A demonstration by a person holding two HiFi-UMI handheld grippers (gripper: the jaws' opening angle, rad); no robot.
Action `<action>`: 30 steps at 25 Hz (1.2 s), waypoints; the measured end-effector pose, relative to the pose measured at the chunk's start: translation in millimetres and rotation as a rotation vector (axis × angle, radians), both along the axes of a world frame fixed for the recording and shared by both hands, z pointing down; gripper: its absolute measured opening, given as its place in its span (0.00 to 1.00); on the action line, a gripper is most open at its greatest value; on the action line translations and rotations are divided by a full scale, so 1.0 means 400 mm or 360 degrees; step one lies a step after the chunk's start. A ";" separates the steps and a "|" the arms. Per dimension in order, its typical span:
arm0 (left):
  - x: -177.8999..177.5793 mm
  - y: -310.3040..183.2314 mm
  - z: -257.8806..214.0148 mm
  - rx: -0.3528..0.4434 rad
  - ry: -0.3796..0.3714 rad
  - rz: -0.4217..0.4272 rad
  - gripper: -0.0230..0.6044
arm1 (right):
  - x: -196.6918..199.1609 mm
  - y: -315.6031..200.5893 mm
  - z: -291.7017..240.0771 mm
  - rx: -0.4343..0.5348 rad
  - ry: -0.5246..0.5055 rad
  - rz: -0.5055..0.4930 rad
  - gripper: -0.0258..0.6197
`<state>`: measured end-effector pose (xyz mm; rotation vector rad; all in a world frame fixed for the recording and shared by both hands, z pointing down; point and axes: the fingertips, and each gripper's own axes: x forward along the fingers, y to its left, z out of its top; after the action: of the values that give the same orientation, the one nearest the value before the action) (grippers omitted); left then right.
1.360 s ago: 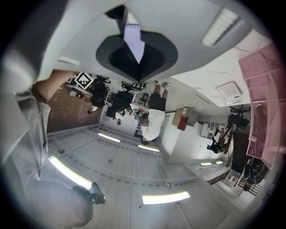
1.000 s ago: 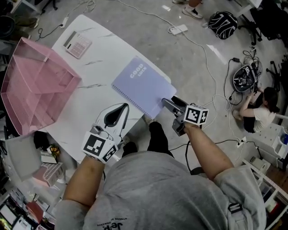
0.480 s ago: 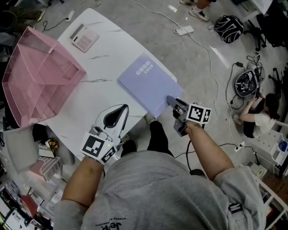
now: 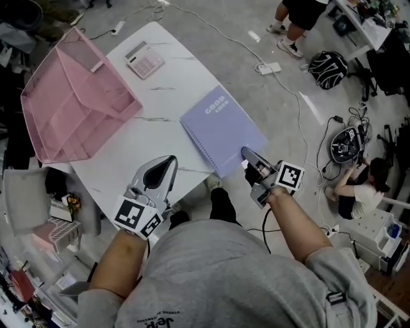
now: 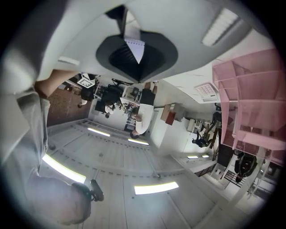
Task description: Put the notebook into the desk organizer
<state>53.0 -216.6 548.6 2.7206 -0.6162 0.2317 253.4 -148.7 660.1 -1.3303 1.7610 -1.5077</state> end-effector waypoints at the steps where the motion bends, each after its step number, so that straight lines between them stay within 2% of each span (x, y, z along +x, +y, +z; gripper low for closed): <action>1: -0.020 -0.005 -0.011 0.0008 0.0010 -0.0033 0.12 | -0.013 -0.011 -0.027 0.0031 -0.0010 -0.0012 0.09; 11: -0.260 -0.056 -0.126 0.0108 0.0109 -0.0397 0.12 | -0.172 -0.165 -0.349 0.0374 -0.0104 -0.0204 0.09; 17: -0.438 -0.088 -0.184 0.0172 0.0154 -0.0614 0.12 | -0.345 -0.273 -0.565 0.0603 -0.0181 -0.0393 0.09; 23: -0.625 -0.091 -0.229 0.0238 0.0177 -0.0746 0.12 | -0.527 -0.354 -0.765 0.0830 -0.0253 -0.0518 0.09; 30: -0.837 -0.090 -0.265 0.0273 0.0165 -0.0900 0.12 | -0.742 -0.470 -0.890 0.0976 -0.0277 -0.0630 0.09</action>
<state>-281.9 -252.6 442.7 2.5574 -1.3830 -0.1076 -43.3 -336.5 304.2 -0.5559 2.2047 -1.0687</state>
